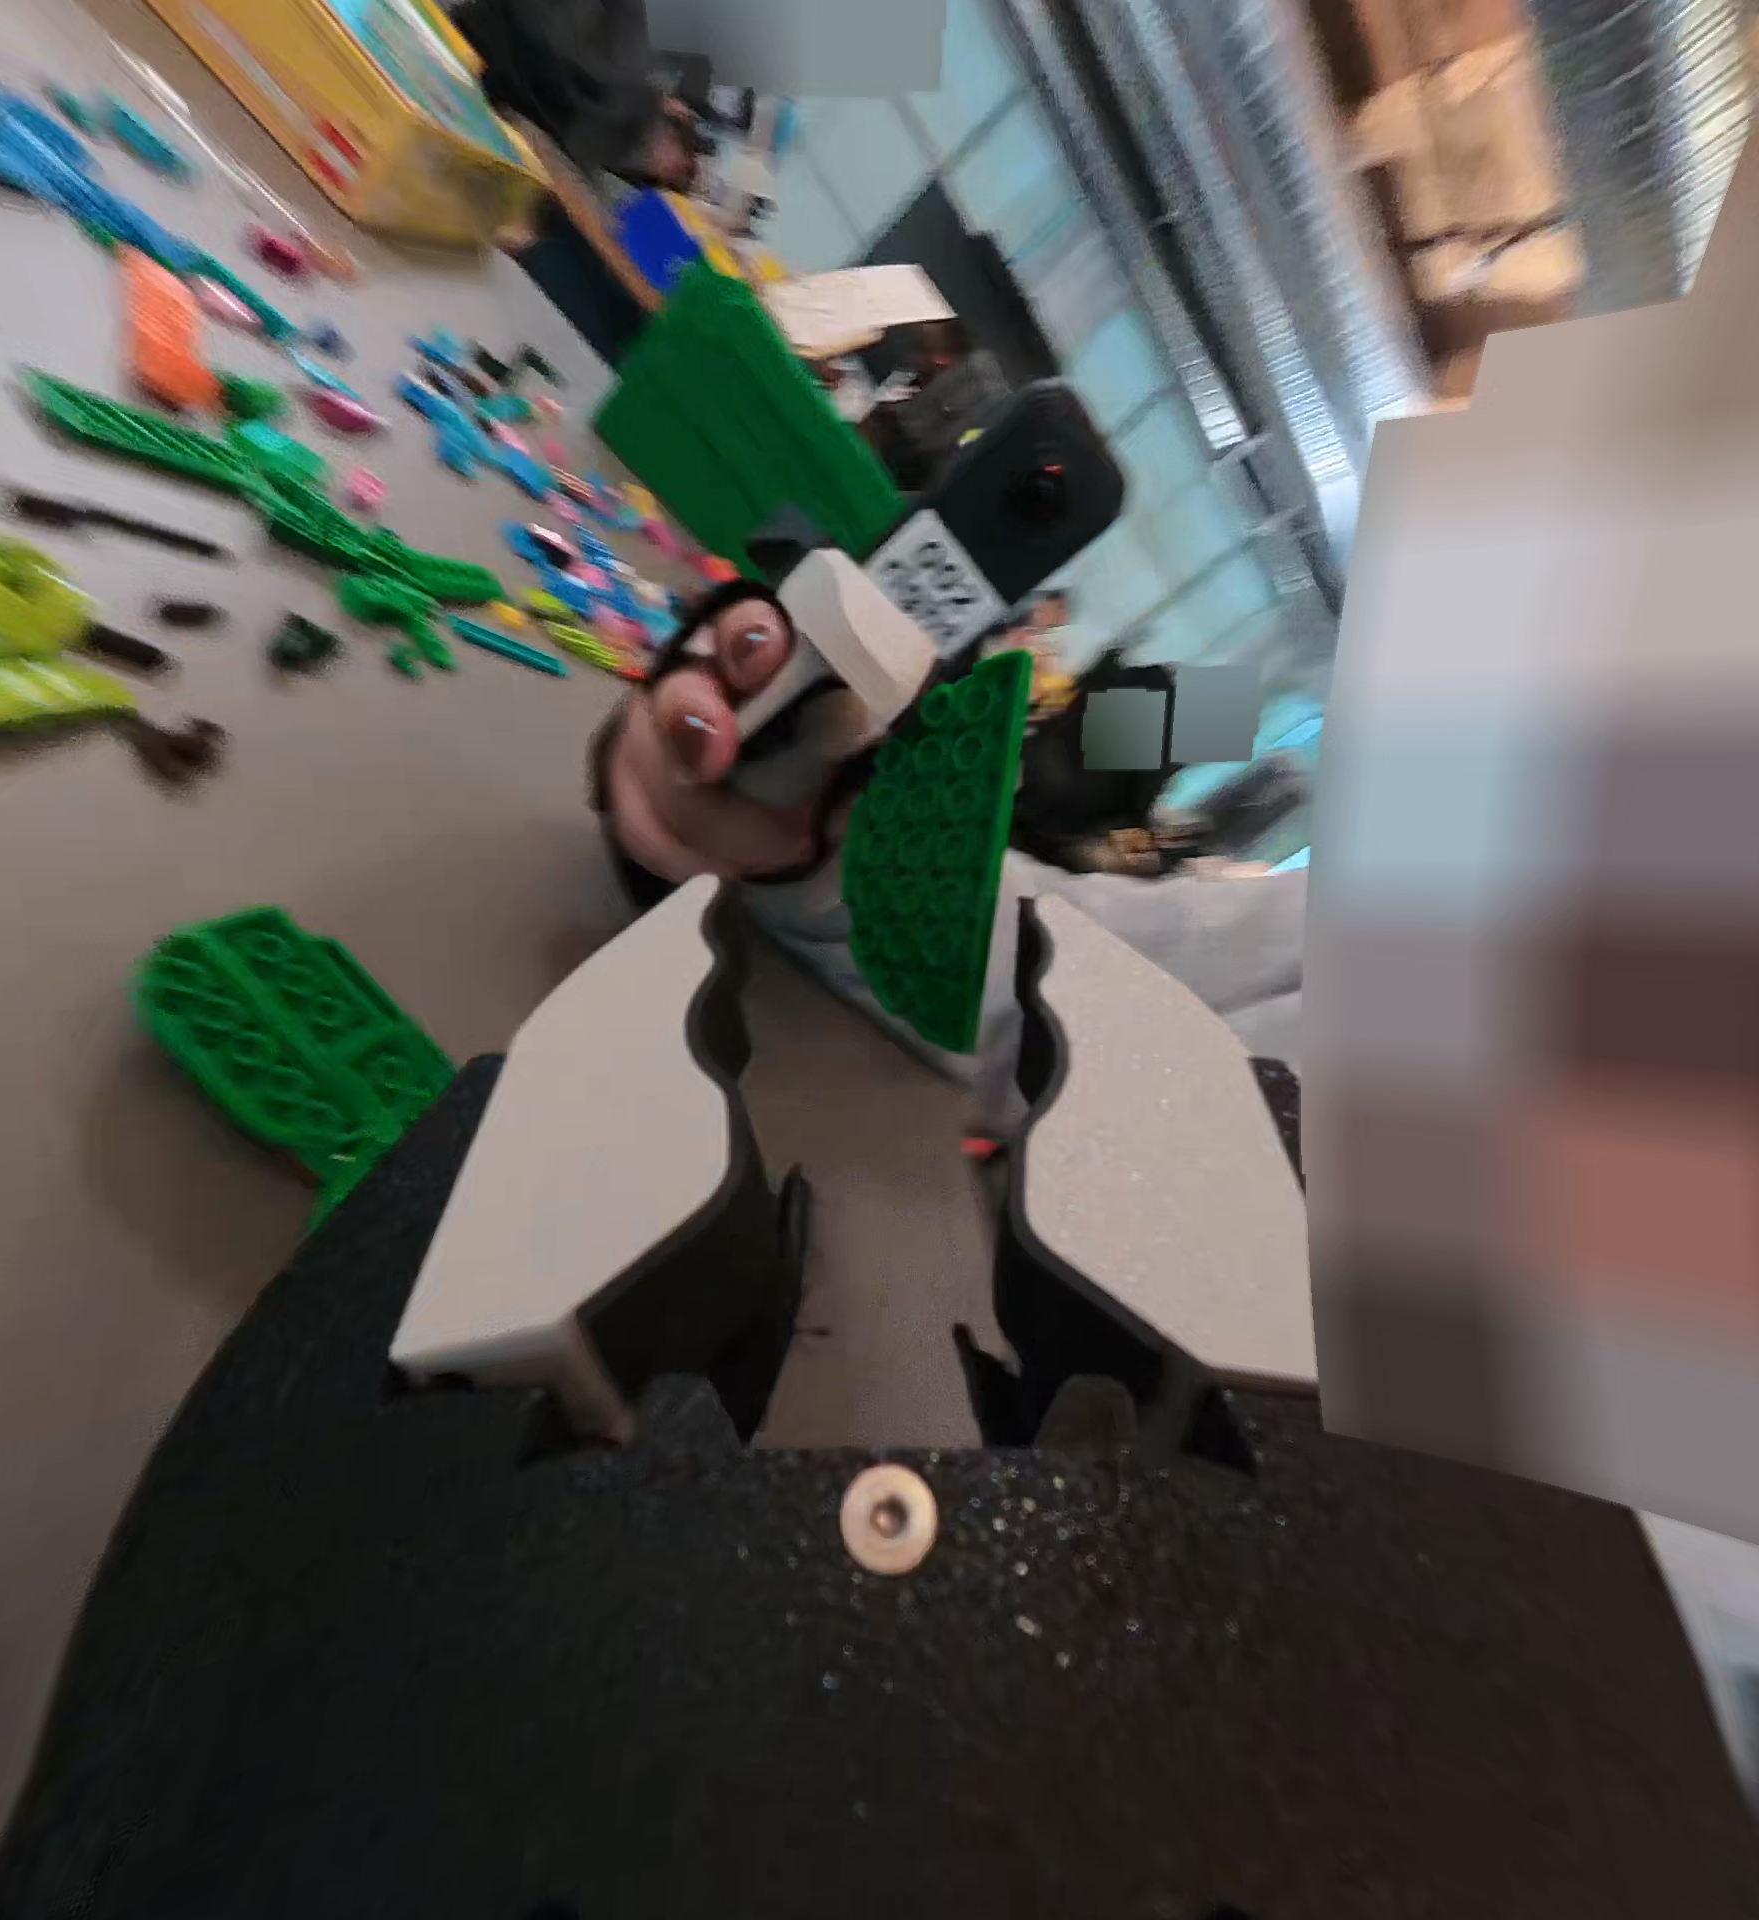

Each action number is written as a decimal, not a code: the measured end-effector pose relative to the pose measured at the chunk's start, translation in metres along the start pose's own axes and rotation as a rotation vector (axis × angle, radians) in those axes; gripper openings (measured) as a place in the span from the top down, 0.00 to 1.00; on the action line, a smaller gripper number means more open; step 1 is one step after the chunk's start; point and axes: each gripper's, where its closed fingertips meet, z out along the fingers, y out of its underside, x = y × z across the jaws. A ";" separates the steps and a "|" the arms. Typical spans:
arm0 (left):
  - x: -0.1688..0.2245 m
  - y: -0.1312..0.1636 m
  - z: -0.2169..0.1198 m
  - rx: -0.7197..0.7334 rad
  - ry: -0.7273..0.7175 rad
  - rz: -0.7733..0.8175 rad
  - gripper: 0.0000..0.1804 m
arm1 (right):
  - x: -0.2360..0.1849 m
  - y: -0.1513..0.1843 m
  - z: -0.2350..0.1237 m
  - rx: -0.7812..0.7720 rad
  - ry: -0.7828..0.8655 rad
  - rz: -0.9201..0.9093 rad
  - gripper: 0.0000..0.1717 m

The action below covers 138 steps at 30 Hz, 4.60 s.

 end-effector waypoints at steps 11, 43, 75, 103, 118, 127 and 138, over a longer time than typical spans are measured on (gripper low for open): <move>-0.038 -0.017 0.000 -0.027 -0.706 0.737 0.97 | 0.028 0.009 -0.003 -0.067 0.216 -0.139 0.94; -0.065 0.009 -0.014 -0.225 -0.808 0.857 0.97 | 0.027 0.040 0.001 -0.326 0.209 -0.274 0.94; -0.068 -0.011 -0.017 -0.050 -1.030 0.924 0.97 | 0.039 0.028 0.009 -0.220 0.548 -0.230 0.97; -0.061 -0.010 -0.016 -0.042 -0.986 0.990 0.97 | 0.042 0.022 0.005 -0.236 0.526 -0.255 0.88; -0.048 -0.009 -0.011 -0.028 -0.893 1.045 0.97 | 0.025 0.013 0.007 -0.242 0.429 -0.410 0.94; -0.056 -0.006 -0.012 -0.062 -0.898 1.020 0.97 | 0.026 0.021 0.004 -0.289 0.334 -0.285 0.94; -0.062 -0.001 -0.009 -0.046 -0.847 0.909 0.98 | 0.029 0.023 0.000 -0.249 0.258 -0.065 0.97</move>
